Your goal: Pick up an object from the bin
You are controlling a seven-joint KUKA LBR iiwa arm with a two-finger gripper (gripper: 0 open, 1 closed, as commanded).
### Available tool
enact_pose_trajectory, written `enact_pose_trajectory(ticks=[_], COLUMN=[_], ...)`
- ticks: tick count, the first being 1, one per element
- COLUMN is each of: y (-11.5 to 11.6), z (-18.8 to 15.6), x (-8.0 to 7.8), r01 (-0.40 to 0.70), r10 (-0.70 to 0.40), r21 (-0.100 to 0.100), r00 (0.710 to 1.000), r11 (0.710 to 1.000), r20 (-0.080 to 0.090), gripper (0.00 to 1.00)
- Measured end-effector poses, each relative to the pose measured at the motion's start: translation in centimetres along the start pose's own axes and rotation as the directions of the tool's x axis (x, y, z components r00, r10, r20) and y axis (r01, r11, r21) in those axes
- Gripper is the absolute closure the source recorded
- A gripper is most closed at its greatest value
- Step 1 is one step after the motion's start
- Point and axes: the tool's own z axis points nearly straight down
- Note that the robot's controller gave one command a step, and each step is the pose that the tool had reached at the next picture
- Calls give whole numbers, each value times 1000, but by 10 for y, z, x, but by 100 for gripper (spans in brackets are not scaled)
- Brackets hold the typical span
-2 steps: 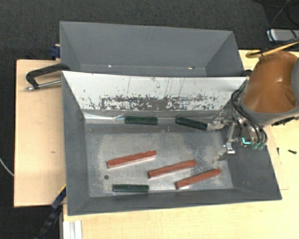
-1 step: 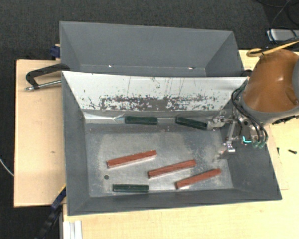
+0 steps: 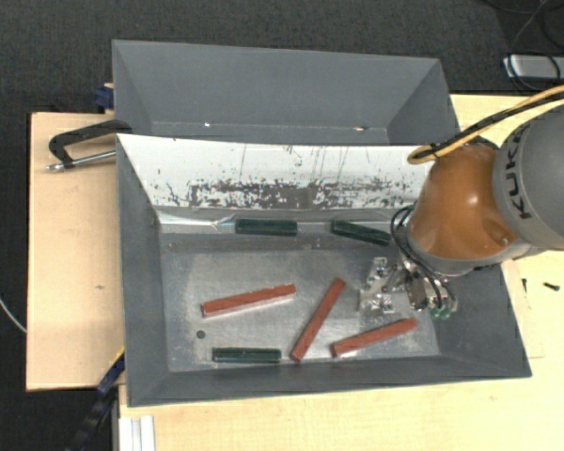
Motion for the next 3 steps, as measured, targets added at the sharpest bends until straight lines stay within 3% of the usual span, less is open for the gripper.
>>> enact_pose_trajectory(ticks=[1, 2, 3], y=[3, 3, 50], z=[3, 3, -3], x=[0, 0, -33], r01=[2, 1, 46], r10=[-2, -1, -46], r21=[-4, -4, -5], r00=[1000, 1000, 999], r11=[1000, 1000, 999], r20=[3, 4, -1], gripper=[0, 0, 0])
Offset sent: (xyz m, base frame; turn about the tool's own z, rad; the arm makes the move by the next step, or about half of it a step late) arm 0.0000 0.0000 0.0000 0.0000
